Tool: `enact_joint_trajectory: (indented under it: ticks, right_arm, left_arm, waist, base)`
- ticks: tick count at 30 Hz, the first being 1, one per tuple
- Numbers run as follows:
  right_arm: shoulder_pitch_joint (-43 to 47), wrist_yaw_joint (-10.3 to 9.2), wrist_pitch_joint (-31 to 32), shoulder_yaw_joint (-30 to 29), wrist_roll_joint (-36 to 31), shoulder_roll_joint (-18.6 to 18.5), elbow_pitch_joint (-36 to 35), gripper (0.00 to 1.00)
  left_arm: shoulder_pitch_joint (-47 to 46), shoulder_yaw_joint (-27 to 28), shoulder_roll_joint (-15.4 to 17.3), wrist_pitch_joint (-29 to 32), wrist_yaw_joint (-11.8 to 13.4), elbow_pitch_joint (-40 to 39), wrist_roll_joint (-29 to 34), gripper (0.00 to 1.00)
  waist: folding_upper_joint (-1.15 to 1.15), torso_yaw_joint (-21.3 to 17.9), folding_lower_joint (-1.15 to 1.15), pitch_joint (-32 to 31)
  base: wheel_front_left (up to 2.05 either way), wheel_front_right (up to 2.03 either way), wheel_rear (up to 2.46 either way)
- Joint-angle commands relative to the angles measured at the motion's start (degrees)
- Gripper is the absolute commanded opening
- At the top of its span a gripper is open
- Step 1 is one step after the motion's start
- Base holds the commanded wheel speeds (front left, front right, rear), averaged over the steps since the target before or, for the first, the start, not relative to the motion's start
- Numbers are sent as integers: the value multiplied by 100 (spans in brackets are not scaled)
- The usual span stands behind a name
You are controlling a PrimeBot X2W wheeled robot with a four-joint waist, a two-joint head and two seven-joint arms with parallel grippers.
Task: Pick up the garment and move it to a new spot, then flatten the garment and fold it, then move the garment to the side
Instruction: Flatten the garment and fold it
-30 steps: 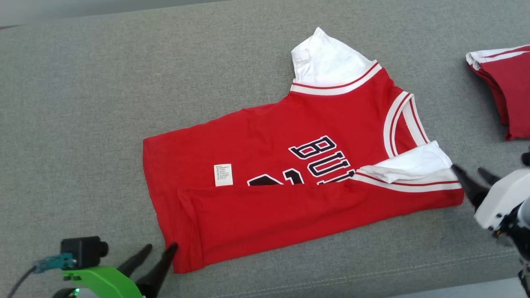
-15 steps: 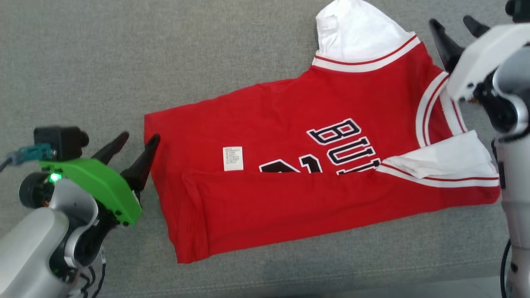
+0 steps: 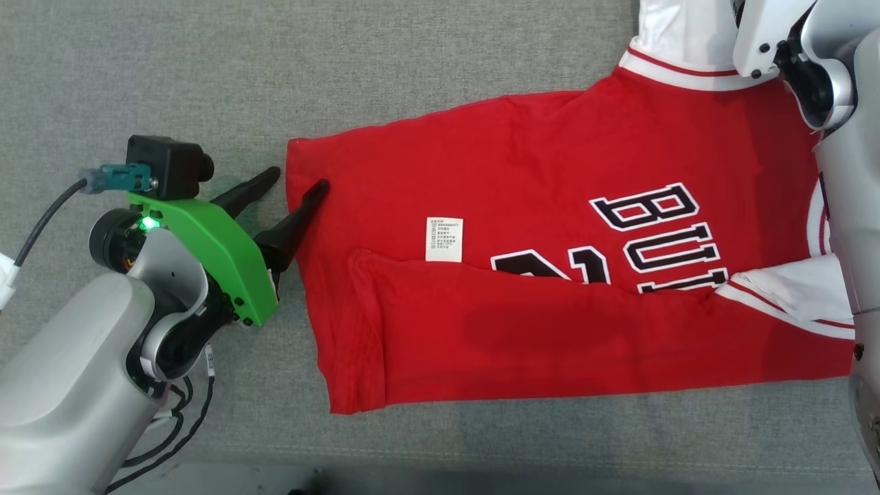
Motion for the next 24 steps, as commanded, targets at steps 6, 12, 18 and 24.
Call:
enact_joint_trajectory:
  ticks: [6,12,18,24]
  right_arm:
    - [-229,-2,-194,102,194,58,534,0]
    - [-314,-6,-604,331,749,-9,682,0]
    - [-180,-6,-900,727,1494,-261,210,0]
    - [571,-6,-974,1142,2373,-686,-1058,0]
  left_arm:
    - [-98,-150,-239,85,-231,248,-90,30]
    - [-132,-49,-227,-69,-414,299,-181,0]
    - [-43,201,-37,-246,-425,321,-303,0]
    - [373,496,341,-608,-293,147,-401,0]
  waist:
    - [52,130,-1,246]
    - [52,-38,-1,97]
    - [52,-293,-1,-286]
    - [52,-804,-1,-636]
  base:
    - [0,0,0]
    - [0,0,0]
    - [0,0,0]
    - [0,0,0]
